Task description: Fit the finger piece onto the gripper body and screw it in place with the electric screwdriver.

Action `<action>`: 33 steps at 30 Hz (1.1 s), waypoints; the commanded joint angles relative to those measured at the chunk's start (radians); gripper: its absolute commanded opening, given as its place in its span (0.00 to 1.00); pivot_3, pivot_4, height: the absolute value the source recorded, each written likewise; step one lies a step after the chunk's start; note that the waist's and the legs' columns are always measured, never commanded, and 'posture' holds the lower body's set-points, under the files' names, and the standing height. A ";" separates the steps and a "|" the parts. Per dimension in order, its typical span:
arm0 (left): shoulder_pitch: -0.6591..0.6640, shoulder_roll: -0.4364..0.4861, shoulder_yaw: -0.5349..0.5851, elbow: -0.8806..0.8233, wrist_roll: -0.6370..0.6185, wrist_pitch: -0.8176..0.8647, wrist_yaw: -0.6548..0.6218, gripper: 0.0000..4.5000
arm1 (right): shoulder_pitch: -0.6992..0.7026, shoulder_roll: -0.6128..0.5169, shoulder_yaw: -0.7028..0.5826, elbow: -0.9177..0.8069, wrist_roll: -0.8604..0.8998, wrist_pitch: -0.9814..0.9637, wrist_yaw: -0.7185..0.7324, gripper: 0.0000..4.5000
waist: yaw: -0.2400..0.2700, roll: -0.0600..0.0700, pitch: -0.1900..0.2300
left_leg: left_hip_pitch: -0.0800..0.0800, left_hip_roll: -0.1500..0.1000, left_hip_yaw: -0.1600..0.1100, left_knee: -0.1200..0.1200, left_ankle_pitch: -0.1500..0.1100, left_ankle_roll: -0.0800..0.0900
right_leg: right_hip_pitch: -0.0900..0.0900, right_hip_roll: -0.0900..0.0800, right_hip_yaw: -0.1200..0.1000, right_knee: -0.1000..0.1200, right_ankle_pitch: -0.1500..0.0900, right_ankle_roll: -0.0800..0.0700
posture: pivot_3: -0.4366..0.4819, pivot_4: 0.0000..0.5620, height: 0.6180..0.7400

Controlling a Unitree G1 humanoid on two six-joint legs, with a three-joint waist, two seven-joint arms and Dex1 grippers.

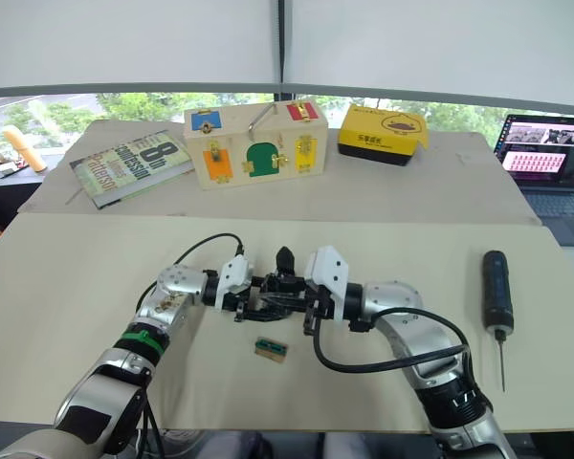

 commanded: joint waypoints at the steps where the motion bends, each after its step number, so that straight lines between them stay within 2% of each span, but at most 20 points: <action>1: 0.032 0.020 -0.031 0.021 0.035 0.024 -0.005 0.52 | -0.031 0.001 -0.022 -0.037 0.024 -0.012 0.003 0.09 | 0.000 0.000 0.000 | 0.000 0.000 0.000 0.000 0.000 0.000 | 0.000 0.000 0.000 0.000 0.000 0.000 | 0.48 0.27 1.00; 15: 0.037 0.024 -0.030 0.017 0.035 0.026 -0.001 0.52 | -0.036 -0.017 0.038 -0.015 -0.018 0.111 -0.037 0.09 | -0.001 0.000 -0.001 | 0.000 0.000 0.000 0.000 0.000 0.000 | 0.000 0.000 0.000 0.000 0.000 0.000 | 0.48 0.27 1.00; 25: 0.032 0.027 -0.027 0.027 0.033 0.025 0.001 0.52 | -0.039 -0.044 0.037 -0.075 0.011 0.229 -0.063 0.09 | -0.001 0.000 -0.003 | 0.001 0.001 0.000 0.000 0.000 0.000 | 0.000 0.000 0.000 0.000 0.000 -0.001 | 0.48 0.27 1.00; 33: 0.031 0.020 -0.022 0.025 0.025 0.032 0.005 0.52 | -0.025 -0.041 0.044 -0.074 0.030 0.232 -0.052 0.09 | -0.001 0.000 -0.004 | 0.000 0.001 0.000 0.000 0.000 0.000 | 0.000 -0.001 0.000 0.000 0.000 -0.001 | 0.48 0.27 1.00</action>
